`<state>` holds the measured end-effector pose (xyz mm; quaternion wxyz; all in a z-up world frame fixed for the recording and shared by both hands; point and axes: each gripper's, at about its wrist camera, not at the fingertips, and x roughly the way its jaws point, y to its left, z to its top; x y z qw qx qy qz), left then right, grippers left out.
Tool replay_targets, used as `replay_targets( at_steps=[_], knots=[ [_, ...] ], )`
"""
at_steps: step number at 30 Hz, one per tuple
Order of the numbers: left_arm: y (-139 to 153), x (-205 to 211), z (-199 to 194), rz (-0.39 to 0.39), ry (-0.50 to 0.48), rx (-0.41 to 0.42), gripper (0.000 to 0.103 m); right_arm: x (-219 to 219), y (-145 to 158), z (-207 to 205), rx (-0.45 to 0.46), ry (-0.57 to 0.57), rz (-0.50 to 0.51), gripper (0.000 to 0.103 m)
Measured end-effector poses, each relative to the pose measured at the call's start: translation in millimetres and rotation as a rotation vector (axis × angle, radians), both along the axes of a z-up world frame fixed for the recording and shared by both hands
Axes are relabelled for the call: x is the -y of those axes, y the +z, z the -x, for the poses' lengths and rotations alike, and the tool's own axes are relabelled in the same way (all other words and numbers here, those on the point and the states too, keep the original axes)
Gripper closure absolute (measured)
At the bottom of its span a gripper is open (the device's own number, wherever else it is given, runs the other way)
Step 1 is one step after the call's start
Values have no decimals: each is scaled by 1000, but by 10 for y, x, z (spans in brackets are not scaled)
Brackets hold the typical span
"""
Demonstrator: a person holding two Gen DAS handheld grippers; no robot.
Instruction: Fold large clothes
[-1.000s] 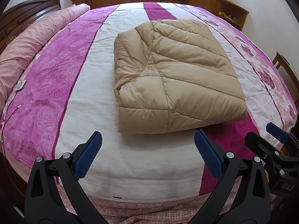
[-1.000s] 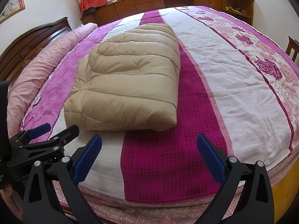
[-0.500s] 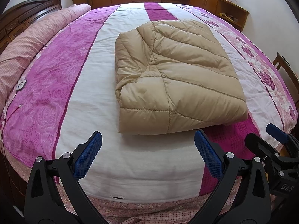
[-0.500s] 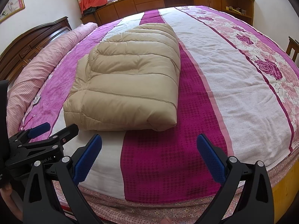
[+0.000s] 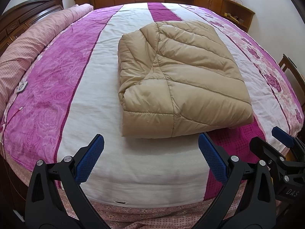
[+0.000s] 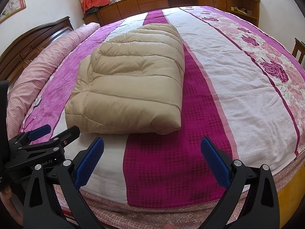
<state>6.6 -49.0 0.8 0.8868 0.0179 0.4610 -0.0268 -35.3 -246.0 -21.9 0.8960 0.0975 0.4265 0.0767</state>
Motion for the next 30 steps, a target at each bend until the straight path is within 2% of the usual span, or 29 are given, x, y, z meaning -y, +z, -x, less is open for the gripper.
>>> replay_targets(
  at_steps=[30],
  knots=[
    [-46, 43, -16, 6, -9, -22, 4, -1, -29, -44, -6, 7, 1, 6]
  ],
)
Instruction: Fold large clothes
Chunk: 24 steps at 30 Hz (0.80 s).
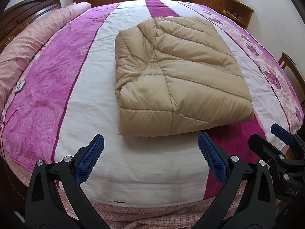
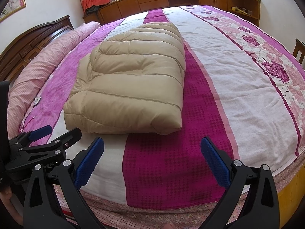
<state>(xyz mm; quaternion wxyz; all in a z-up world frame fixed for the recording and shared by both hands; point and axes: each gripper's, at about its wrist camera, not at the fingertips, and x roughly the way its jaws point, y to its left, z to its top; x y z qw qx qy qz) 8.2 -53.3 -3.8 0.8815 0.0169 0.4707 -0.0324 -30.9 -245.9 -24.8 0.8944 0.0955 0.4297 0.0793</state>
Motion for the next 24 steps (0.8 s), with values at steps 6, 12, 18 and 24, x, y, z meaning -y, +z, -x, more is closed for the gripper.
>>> replay_targets(
  at_steps=[6, 12, 18, 24],
  knots=[
    [-26, -11, -18, 34, -9, -13, 4, 78, -42, -34, -7, -15, 0, 6],
    [-25, -296, -68, 23, 59, 1, 4, 394, -37, -101, 10, -90, 22, 6],
    [-31, -1248, -291, -64, 270, 39, 4, 1194, -52, -382, 57, -310, 113, 6],
    [-321, -2583, -845, -114, 500, 52, 4, 2237, -434, -1048, -9, -530, 250, 6]
  ],
)
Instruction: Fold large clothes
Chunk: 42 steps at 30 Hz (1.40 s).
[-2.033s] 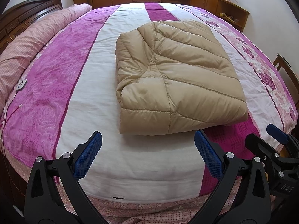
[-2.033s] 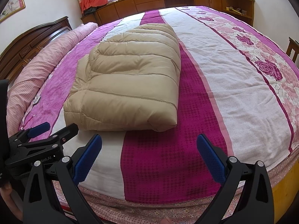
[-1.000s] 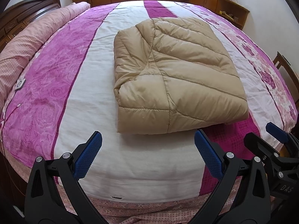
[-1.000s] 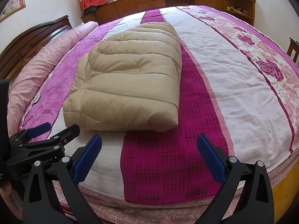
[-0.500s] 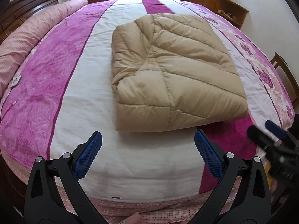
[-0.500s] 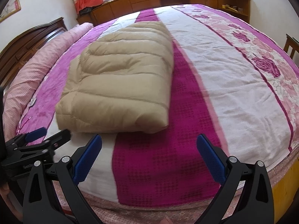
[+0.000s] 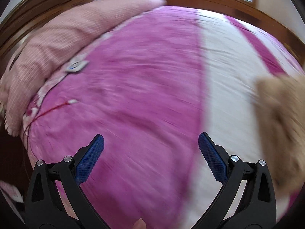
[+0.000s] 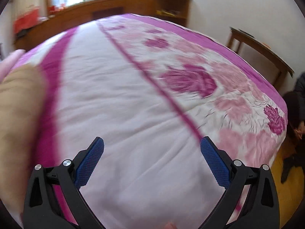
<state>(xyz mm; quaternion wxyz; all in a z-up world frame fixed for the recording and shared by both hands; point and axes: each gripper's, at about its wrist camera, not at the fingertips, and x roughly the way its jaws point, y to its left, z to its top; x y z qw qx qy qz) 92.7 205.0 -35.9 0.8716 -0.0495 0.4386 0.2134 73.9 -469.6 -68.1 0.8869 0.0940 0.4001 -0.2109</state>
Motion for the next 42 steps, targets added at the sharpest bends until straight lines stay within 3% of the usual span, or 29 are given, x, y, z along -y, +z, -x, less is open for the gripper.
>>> replay_targets(
  at_steps=[5, 9, 11, 42],
  knots=[
    [-336, -779, -486, 22, 82, -27, 4, 535, -305, -286, 29, -97, -54, 6],
    [-681, -1030, -734, 70, 73, -92, 3, 562, -493, -388, -14, -96, -39, 4],
    [-727, -1029, -703, 62, 69, -38, 3, 560, -498, -380, -19, -97, -30, 4],
    [-725, -976, -644, 45, 66, -29, 3, 528, -493, -346, -12, -95, -32, 4]
  ],
)
